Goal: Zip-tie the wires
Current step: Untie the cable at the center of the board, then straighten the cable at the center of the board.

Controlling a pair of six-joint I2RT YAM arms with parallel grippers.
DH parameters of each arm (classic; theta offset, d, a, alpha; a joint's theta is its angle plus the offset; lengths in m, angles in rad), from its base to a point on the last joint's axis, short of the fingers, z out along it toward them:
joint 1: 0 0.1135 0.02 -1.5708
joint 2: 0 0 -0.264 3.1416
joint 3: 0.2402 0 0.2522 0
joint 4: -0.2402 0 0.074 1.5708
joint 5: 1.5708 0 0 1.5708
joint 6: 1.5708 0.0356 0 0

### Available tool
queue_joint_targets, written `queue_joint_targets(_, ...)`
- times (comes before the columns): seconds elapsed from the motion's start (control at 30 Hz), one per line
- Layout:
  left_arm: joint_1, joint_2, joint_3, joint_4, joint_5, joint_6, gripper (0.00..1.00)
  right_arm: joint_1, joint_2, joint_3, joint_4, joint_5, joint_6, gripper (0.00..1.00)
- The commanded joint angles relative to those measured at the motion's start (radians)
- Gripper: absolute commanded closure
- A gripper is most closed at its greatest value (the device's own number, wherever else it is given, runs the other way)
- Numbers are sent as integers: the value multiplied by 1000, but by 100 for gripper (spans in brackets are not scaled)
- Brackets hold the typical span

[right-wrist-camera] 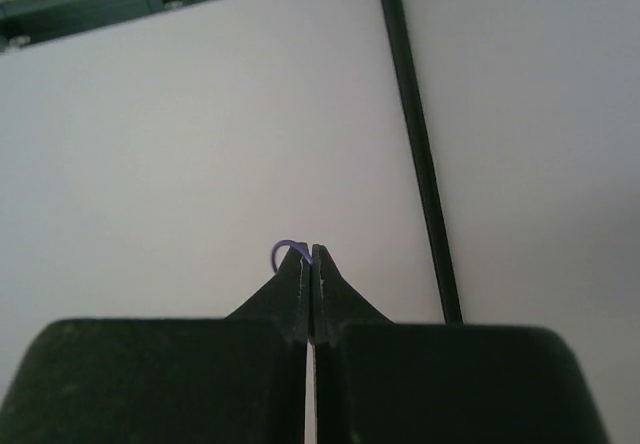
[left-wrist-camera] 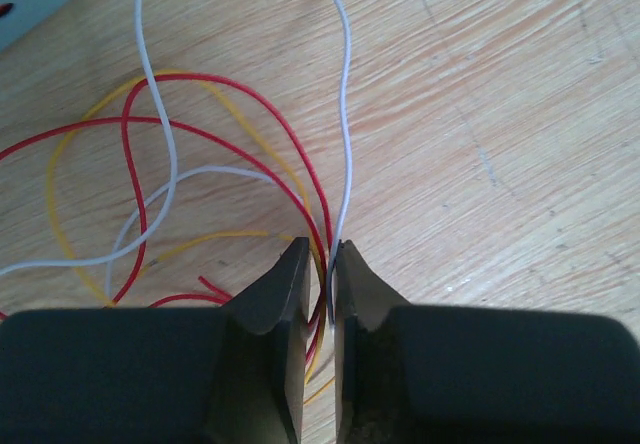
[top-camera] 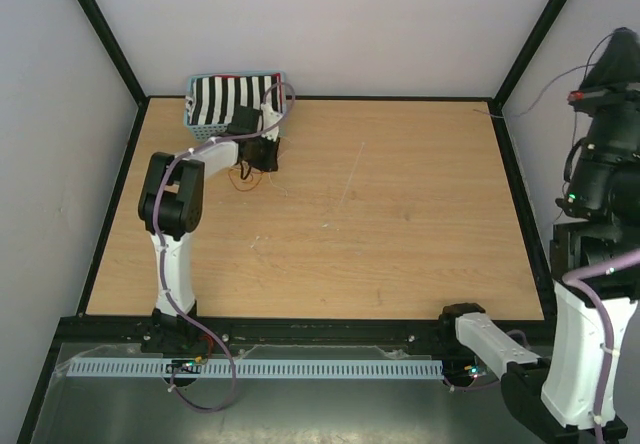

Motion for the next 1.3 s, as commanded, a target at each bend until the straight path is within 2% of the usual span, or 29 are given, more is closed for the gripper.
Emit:
queue_joint_targets(0.0, -10, -13, 32, -30, 70, -16, 75, -2, 62, -16, -48, -105, 36, 100)
queue_joint_targets(0.17, -11, -79, 30, -31, 133, -19, 39, -1, 114, 14, -78, -270, 87, 100)
queue_joint_targets(0.3, -14, -153, 26, -45, 166, -24, 18, -2, 146, 31, -81, -389, 125, 100)
queue_joint_targets(0.37, -17, -190, 26, -64, 173, -21, 2, -2, 168, 37, -80, -449, 144, 100)
queue_joint_targets(0.53, -15, -286, 19, -135, 134, -7, 1, -1, 235, 62, -81, -625, 202, 100)
queue_joint_targets(0.7, -4, -409, -34, -129, 123, -2, 1, -2, 295, 98, -56, -860, 289, 100)
queue_joint_targets(0.87, 18, -539, -122, -66, 123, -50, 1, -2, 303, 48, 93, -1021, 443, 100)
queue_joint_targets(1.03, 24, -639, -280, 46, 158, -88, 1, -2, 319, 26, 171, -1052, 534, 100)
queue_joint_targets(1.27, -31, -633, -424, 100, 167, -117, 1, -2, 318, -1, 168, -1057, 551, 100)
